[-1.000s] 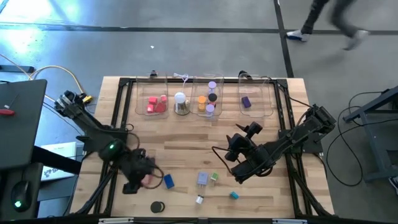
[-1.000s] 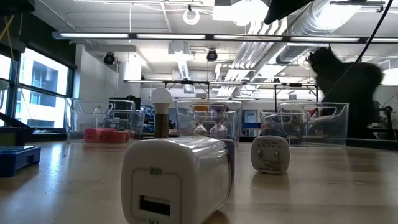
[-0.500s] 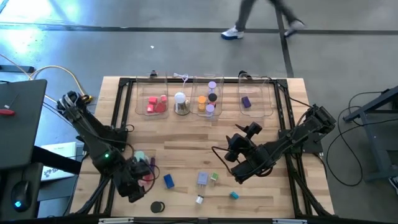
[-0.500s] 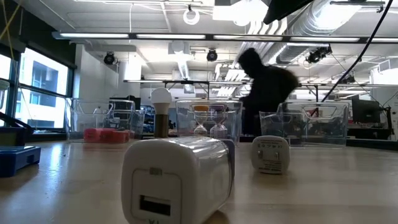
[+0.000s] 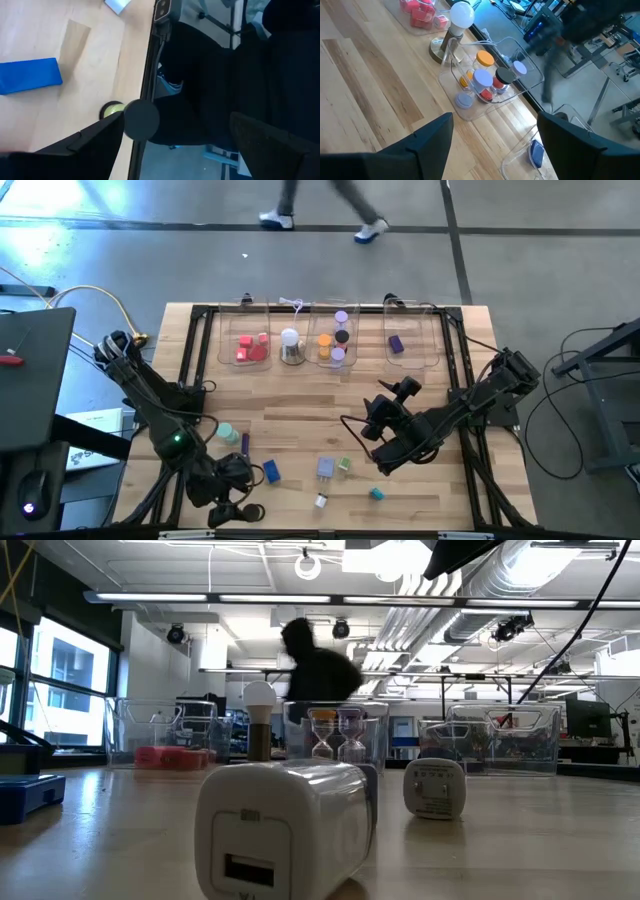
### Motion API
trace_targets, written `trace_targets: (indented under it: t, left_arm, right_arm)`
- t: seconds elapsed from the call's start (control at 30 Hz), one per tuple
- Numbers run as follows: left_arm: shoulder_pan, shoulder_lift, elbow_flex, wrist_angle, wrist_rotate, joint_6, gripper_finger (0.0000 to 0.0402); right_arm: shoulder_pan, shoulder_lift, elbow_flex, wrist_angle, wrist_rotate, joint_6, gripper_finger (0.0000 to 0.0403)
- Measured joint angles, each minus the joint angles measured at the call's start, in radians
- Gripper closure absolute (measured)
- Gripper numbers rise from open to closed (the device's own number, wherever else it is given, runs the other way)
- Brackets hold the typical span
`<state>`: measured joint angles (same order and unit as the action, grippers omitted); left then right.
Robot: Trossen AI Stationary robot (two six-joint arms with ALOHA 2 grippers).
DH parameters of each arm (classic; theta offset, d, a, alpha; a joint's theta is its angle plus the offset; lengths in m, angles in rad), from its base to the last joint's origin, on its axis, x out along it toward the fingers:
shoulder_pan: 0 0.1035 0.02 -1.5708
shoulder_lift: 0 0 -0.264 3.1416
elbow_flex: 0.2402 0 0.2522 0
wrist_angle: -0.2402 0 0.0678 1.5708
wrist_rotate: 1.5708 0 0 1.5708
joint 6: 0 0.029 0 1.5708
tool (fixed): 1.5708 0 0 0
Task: Pick & Place Office items
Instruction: Put the red charger adapter into the left transparent bin
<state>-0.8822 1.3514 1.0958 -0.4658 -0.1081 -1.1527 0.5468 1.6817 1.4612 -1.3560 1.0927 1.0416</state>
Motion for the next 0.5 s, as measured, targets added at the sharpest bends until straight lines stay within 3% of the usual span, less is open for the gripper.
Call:
trace_targets:
  t: [0.17,0.5]
  left_arm:
    - [0.001,0.03,0.0,-0.008,-0.001,-0.067,0.005]
    - [0.034,0.061,0.0,-0.243,0.104,-0.552,0.005]
  right_arm:
    - [0.0,0.0,0.0,0.003,0.0,0.0,0.0125]
    - [0.0,0.0,0.0,0.004,0.0,-0.015,0.0125]
